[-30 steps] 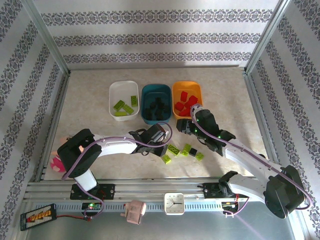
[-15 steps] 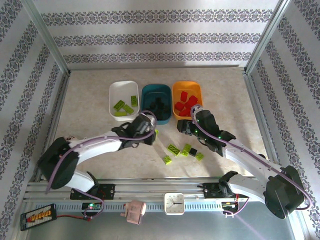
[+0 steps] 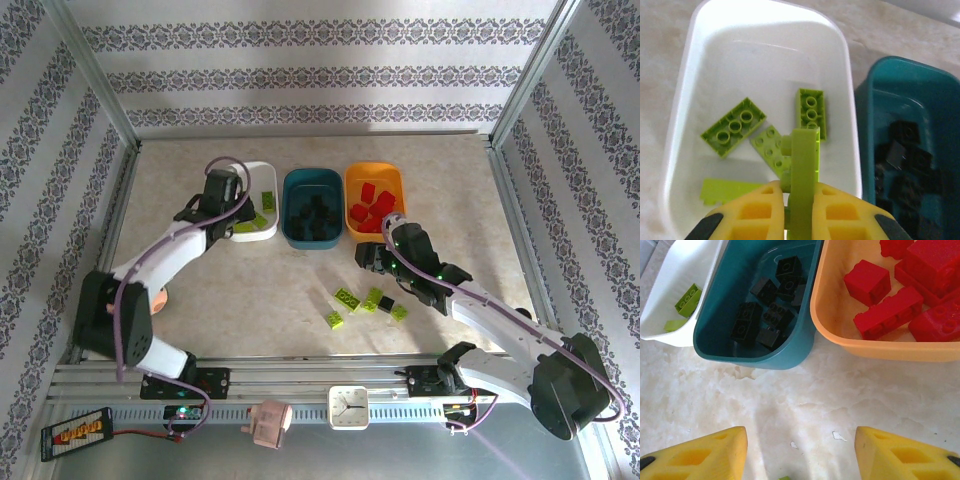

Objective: Sort the legos into containers by color
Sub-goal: Place the lego in the container, then pick up the lego from the bottom-center of the table.

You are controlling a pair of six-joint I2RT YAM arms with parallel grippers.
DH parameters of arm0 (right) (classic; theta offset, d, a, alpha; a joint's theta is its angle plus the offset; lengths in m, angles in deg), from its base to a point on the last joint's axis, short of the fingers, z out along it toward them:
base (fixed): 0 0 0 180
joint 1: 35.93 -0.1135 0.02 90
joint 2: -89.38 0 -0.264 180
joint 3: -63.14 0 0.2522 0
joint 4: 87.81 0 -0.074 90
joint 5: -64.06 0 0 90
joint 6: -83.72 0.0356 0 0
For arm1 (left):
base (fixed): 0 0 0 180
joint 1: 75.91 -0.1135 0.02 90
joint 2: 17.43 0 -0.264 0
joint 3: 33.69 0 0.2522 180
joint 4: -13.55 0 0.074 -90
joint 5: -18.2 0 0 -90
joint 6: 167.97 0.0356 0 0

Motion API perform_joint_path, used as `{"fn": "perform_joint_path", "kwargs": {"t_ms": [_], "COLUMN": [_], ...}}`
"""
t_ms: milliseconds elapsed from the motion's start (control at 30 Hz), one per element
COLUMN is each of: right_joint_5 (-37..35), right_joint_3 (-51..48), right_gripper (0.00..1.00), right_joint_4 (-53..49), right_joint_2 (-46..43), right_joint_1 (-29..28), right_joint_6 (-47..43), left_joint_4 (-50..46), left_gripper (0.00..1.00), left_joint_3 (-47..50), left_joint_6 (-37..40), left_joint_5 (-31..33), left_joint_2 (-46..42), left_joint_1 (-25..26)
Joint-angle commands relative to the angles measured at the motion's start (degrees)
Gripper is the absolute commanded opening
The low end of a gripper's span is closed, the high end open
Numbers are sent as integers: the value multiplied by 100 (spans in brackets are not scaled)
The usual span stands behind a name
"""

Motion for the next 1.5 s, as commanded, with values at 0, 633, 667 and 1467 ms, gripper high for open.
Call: {"fn": "perform_joint_path", "kwargs": {"t_ms": [0, 633, 667, 1467], "right_joint_5": [90, 77, 44, -1086], "right_joint_3": [-144, -269, -265, 588], "right_gripper": [59, 63, 63, 59], "right_joint_4": [-111, -1180, -1208, -1103], "right_joint_2": [-126, -34, 14, 2129], "right_joint_1": [29, -1532, -1642, -3307], "right_joint_6": [99, 135, 173, 183], "left_joint_4": [-256, -1125, -927, -240], "left_gripper": [7, 48, 50, 100], "left_joint_3": [-688, -2423, -2196, 2835], "left_joint_6": [204, -62, -155, -1141], "left_joint_5": [-132, -715, -858, -968], "left_joint_2": [655, 1874, 1613, -4394], "left_joint_1": [-106, -394, -379, 655]}}
